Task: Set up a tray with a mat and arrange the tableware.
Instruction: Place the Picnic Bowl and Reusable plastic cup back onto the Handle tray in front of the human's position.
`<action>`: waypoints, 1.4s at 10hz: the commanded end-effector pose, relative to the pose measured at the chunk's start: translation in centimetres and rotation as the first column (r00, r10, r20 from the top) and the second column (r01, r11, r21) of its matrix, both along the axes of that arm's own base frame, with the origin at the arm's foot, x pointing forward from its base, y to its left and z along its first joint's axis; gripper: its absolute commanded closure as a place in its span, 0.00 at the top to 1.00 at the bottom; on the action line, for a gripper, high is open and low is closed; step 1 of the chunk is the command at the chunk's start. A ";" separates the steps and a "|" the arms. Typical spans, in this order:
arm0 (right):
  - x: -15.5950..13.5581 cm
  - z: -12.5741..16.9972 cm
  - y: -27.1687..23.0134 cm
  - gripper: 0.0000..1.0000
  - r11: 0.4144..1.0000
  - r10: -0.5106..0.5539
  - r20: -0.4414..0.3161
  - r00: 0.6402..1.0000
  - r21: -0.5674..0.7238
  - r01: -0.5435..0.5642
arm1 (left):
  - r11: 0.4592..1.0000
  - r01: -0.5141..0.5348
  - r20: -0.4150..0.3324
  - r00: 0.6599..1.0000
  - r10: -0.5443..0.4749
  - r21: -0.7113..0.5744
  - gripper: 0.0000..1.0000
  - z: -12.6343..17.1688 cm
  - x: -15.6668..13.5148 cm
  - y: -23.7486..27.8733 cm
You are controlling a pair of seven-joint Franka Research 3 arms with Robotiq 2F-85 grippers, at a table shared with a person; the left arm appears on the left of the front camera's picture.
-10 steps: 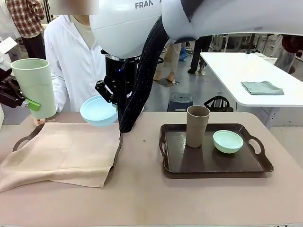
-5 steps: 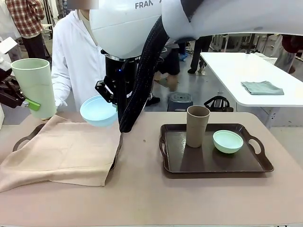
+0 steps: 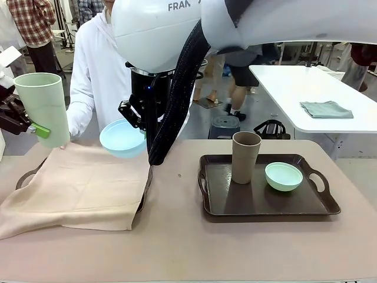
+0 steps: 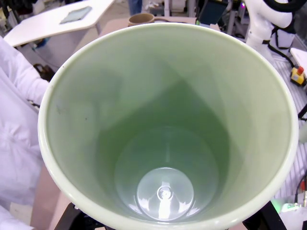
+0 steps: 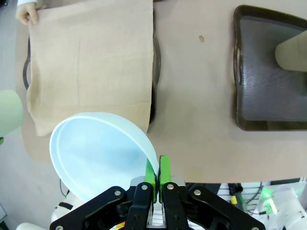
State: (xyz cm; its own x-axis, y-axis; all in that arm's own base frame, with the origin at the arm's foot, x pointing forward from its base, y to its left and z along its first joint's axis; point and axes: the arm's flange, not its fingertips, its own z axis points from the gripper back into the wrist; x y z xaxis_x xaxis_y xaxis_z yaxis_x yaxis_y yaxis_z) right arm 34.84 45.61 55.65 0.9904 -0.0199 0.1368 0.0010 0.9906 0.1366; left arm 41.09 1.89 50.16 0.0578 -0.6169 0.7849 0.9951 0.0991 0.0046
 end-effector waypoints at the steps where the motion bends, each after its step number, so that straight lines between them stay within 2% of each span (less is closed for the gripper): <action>1: -0.2 0.0 -0.2 0.00 1.000 -0.002 0.001 1.000 -0.001 0.002 | 1.000 0.005 0.000 1.000 -0.005 0.001 0.00 0.3 0.2 0.1; 13: -0.2 0.0 -0.2 0.00 1.000 -0.002 0.001 1.000 -0.001 0.002 | 1.000 0.005 0.000 1.000 -0.005 0.001 0.00 0.3 0.2 0.1; 14: 0.0 0.0 0.0 0.04 1.000 0.000 0.000 1.000 0.000 0.000 | 1.000 0.000 0.000 1.000 0.000 0.000 0.81 0.0 0.0 0.0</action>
